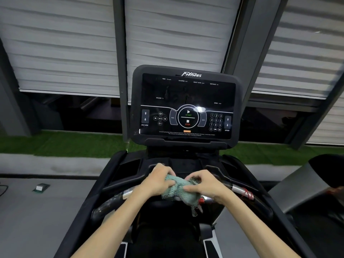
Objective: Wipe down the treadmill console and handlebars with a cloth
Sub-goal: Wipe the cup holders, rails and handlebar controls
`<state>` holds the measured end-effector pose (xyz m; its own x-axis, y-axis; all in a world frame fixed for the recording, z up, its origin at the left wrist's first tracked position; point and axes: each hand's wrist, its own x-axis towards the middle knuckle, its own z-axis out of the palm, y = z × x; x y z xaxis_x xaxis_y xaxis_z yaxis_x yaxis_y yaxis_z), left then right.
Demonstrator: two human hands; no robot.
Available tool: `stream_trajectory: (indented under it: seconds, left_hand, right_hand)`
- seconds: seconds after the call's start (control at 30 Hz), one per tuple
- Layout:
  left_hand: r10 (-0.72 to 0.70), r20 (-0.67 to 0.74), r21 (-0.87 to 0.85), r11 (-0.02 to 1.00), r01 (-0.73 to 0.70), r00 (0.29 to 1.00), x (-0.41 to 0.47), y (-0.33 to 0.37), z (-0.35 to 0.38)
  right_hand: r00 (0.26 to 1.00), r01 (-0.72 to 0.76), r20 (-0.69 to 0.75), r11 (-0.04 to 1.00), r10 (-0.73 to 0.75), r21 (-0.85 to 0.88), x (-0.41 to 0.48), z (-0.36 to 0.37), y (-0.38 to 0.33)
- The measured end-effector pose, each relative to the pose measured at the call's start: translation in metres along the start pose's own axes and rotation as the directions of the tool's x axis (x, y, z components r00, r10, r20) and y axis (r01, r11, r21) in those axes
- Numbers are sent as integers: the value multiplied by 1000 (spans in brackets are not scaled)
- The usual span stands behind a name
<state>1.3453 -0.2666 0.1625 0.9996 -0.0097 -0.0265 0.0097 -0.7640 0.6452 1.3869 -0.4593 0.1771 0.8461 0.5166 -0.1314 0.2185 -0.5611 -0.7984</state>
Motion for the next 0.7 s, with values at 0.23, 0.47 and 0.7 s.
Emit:
stream_trajectory:
  seconds: [0.23,0.47,0.7]
  left_hand:
    - [64,1,-73,995,-64,998,-8,-15,7]
    - [42,-188,-381,917,-113,981,-4,-27,10]
    - [-1,-167,95,995,17,986,-11,-65,37]
  right_hand:
    - [994,71,92,985,-56,-160,-10,-1,-1]
    - [1000,13,-13,946,-10,324,-11,13,10]
    - [830,45,-556,999,-47,-17,5,9,1]
